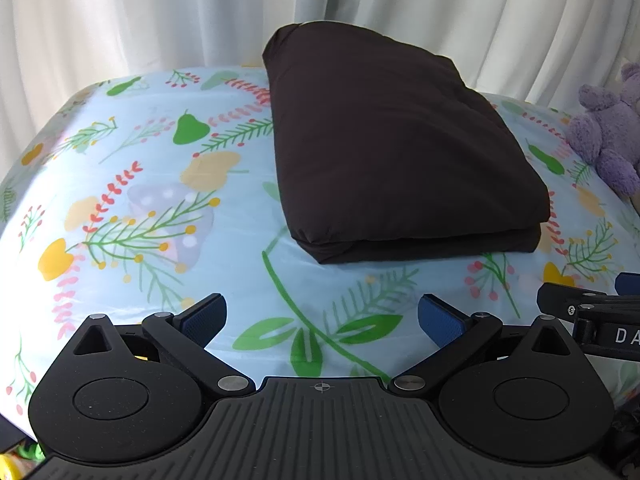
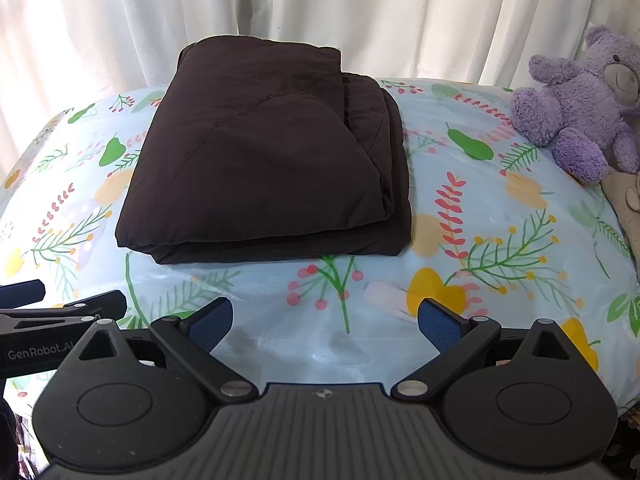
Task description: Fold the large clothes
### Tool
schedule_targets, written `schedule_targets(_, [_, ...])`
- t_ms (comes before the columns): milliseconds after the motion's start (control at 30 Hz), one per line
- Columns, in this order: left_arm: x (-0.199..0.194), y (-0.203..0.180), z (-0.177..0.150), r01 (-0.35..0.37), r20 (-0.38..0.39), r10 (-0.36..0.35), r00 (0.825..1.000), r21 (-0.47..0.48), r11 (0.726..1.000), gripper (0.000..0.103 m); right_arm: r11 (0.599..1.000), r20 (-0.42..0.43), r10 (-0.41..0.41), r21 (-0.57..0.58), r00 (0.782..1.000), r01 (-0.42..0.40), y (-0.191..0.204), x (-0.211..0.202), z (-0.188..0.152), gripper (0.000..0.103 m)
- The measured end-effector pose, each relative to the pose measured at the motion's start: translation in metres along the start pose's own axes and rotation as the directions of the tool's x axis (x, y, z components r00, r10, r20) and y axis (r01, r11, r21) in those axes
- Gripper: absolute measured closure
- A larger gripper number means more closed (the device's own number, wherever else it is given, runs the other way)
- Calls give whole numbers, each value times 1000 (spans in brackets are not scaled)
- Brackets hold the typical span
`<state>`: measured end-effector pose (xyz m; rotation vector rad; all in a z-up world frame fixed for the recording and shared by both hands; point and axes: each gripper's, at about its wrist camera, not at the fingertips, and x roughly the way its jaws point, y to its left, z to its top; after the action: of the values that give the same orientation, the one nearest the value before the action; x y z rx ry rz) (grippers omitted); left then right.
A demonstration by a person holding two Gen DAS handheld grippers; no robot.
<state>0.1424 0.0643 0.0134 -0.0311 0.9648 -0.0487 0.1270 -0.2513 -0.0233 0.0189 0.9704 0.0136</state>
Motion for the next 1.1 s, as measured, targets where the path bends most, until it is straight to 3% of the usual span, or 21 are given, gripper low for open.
schedule_targets(1100, [7,-4,0,-5,-25,6,1000,9,1000,0,1000,1,-2,-4,1000,2,-6,2,2,4])
